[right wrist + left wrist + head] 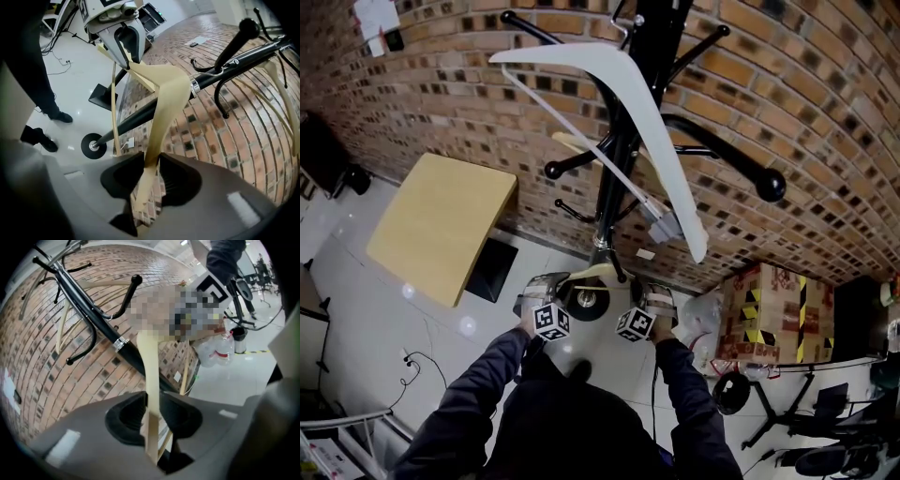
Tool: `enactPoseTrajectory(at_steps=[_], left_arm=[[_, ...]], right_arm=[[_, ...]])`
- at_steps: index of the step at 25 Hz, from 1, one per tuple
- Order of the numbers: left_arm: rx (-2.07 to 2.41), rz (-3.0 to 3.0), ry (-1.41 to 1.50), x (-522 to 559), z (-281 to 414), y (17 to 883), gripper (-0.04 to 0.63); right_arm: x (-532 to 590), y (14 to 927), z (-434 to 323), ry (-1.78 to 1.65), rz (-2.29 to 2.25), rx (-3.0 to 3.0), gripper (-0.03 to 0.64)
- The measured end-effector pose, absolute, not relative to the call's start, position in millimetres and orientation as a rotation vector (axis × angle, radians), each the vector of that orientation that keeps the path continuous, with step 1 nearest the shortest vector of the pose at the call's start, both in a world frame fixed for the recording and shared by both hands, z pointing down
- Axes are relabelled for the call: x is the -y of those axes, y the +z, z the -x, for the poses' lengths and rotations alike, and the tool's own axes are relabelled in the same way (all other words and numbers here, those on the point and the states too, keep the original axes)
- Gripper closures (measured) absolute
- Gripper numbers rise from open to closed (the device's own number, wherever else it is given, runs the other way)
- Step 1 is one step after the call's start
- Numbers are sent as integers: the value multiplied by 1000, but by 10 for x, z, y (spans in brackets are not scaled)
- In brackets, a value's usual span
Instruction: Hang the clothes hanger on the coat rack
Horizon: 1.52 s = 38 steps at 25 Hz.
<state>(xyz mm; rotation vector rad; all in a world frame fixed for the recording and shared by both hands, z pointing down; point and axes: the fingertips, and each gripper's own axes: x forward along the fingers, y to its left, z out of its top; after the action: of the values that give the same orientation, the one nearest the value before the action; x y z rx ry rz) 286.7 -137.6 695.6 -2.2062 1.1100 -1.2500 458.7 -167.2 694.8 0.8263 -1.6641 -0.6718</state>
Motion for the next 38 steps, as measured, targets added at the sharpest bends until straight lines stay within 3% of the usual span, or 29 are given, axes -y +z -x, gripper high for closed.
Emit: enactPoseTrajectory(at_steps=[9, 18, 24, 38], left_arm=[[-1181, 2238, -1264, 1365, -2753, 6942, 469], [-1358, 2538, -826, 963, -2774, 5389, 497], [-1263, 2584, -792, 606, -2713, 5004, 499], [-1113, 2562, -719, 428, -3042, 4654, 502]], right_arm=[[1650, 6702, -4657, -625, -916, 1711, 477], [1022, 5469, -4764, -463, -1211, 1928, 506], [602, 4810, -4768, -473, -1278, 1982, 540], [297, 4518, -5002, -408, -1350, 1968, 565]])
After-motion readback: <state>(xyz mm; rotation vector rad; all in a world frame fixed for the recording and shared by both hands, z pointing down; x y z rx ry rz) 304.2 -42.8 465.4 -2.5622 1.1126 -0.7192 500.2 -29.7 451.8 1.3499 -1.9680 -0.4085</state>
